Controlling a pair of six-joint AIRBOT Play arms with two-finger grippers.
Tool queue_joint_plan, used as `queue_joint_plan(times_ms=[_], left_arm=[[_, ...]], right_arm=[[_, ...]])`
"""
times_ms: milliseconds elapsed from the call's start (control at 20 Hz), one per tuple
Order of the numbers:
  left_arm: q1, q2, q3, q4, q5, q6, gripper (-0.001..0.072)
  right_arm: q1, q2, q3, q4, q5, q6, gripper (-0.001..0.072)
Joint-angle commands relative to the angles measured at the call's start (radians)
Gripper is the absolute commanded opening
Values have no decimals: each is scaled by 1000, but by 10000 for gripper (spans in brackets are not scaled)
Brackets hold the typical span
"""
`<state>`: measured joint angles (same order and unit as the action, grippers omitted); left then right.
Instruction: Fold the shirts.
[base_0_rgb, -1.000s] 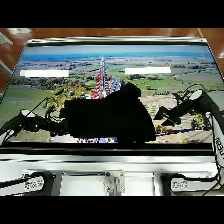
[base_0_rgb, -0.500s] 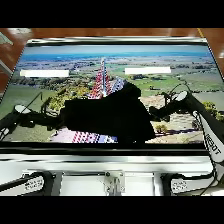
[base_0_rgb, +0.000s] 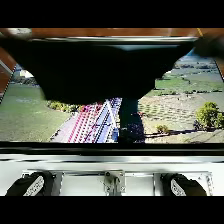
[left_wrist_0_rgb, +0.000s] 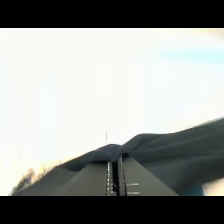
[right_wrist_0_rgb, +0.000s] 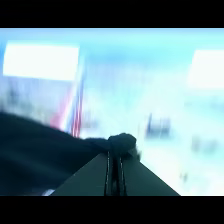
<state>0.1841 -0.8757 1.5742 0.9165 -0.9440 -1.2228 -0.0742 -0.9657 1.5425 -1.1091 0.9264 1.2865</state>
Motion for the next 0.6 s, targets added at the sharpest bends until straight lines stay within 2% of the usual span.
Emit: queue_joint_plan(times_ms=[0,150,400,550], left_arm=[[0,126,291,16,128,-40,45],[0,204,340,35,39,-113,45],[0,259,339,269,-407,-254,44],[0,255,279,350,-570,-256,44]], right_arm=[[0,240,154,-84,-180,0,67],[0,352,200,-197,-72,66,67],[0,446,201,-383,213,117,67],[0,433,201,-402,275,122,67]])
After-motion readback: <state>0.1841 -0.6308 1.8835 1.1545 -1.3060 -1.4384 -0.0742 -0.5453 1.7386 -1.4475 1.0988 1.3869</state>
